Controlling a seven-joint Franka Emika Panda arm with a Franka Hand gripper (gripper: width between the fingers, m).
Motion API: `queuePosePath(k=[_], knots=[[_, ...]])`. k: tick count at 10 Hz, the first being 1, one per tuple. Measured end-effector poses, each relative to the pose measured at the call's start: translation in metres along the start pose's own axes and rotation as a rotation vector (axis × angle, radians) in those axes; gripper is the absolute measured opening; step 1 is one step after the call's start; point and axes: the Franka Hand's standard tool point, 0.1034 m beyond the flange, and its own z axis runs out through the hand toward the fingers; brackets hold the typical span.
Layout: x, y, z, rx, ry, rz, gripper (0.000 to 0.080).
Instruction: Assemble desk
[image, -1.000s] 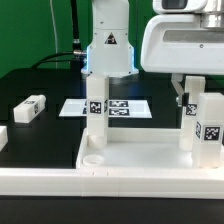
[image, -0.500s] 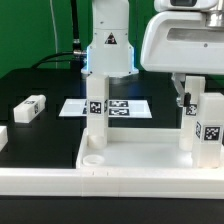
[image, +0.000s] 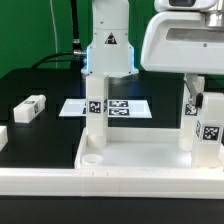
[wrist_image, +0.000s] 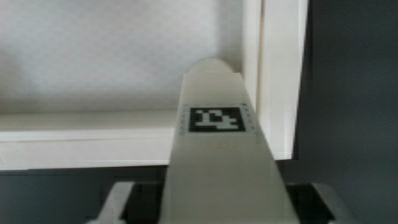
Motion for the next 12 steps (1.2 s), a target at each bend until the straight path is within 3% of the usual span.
queuePosePath(k=[2,5,12], knots=[[-0.0002,-0.0001,0.0002,0.001,-0.001,0.157,0.0289],[0.0004,0.0073,0.0003,0.037,-0.013,0.447,0.0291],[-0.0010,0.0076,0.0004,0.032,-0.036,1.051,0.0291]])
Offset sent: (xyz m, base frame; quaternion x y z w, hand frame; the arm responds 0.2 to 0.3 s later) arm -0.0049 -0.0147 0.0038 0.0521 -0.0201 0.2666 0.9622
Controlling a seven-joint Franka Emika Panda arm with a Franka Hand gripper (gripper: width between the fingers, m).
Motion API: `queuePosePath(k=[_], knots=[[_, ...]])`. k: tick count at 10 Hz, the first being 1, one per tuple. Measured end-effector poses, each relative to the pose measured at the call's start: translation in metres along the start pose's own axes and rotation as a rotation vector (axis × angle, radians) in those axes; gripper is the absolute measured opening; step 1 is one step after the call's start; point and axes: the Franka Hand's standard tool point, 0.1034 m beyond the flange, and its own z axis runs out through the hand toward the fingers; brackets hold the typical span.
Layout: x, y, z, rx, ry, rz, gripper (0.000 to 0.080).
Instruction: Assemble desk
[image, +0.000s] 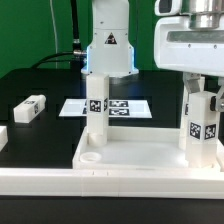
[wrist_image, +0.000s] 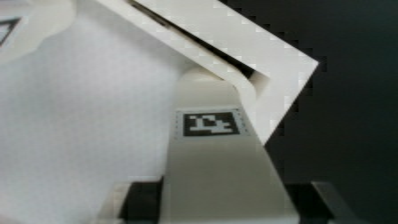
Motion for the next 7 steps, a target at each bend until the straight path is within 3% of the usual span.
queuePosePath(k=[4,5,6,7], knots=[[0.0000,0.0002,0.0001,0.000,0.001,0.088,0.0294],[-0.0004,0.0006,0.0009,-0.002,0.000,0.032,0.0536],[-0.0008,0.0009,0.0014,-0.004,0.001,0.001,0.0536],[-0.0031,0.0012,0.0018,-0.008,-0.001,-0.062,0.0629]])
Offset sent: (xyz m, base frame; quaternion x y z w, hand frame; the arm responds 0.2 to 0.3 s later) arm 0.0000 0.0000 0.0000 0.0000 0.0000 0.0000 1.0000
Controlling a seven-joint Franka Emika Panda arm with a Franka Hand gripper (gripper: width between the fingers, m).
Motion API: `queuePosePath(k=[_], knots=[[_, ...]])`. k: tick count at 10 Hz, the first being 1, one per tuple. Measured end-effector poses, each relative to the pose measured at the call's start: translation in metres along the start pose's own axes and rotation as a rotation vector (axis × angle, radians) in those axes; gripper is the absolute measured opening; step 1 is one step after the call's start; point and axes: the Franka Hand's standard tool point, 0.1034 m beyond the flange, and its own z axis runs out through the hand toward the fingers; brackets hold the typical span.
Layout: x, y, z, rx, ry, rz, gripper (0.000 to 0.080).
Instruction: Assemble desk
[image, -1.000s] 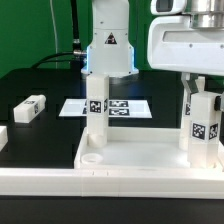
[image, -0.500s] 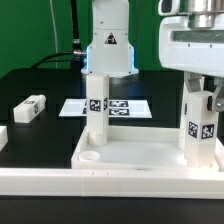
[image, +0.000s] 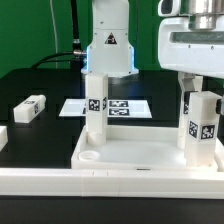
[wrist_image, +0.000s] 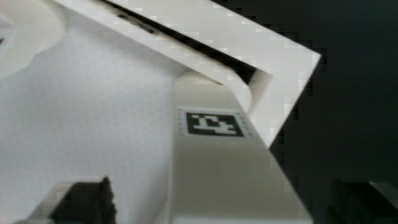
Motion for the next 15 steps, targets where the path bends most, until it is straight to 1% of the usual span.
queuePosePath(k=[3,8,10,11,15], knots=[[-0.0027,-0.0018,-0.0010,0.003,0.002,-0.314,0.0648],[0.0002,-0.0013,-0.0009,-0.001,0.010,-0.649,0.0648],[0.0016,-0.0020,-0.0010,-0.004,0.023,-0.829,0.0648],[0.0027,-0.0027,-0.0008,0.002,0.034,-0.891,0.0648],[0.0048,-0.0028,-0.0014,-0.012,0.047,-1.114,0.0648]])
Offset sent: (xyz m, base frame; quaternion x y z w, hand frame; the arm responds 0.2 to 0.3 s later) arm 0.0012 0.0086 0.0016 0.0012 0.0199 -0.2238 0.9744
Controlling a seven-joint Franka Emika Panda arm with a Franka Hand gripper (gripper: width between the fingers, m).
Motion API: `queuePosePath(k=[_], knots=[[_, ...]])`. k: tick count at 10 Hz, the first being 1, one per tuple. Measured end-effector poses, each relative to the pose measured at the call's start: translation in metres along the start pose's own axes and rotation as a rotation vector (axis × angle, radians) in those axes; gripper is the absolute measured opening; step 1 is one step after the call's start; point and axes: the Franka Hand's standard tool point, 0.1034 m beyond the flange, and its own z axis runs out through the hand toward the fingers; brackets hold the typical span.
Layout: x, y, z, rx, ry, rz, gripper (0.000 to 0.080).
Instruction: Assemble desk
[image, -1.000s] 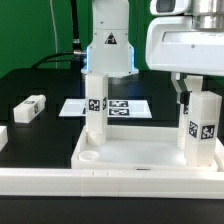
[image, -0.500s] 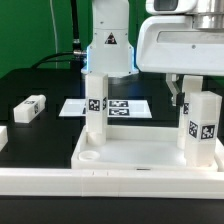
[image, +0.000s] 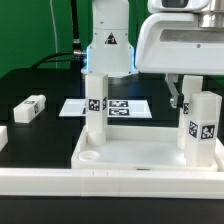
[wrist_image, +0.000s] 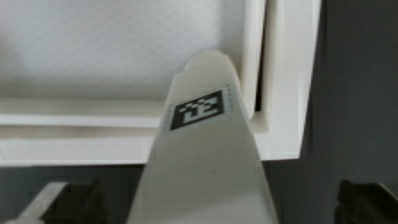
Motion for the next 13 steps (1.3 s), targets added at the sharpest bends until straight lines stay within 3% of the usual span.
queuePosePath(k=[4,5,6,7,13], knots=[[0.0017,0.0028,-0.0005,-0.017,0.006,-0.166,0.0626],[0.0017,0.0029,-0.0005,-0.017,0.006,-0.162,0.0443],[0.0017,0.0030,-0.0005,-0.017,0.006,-0.159,0.0443],[0.0019,0.0027,-0.0006,-0.017,0.006,-0.126,0.0292],[0.0020,0.0050,-0.0002,-0.016,0.009,0.200,0.0292]])
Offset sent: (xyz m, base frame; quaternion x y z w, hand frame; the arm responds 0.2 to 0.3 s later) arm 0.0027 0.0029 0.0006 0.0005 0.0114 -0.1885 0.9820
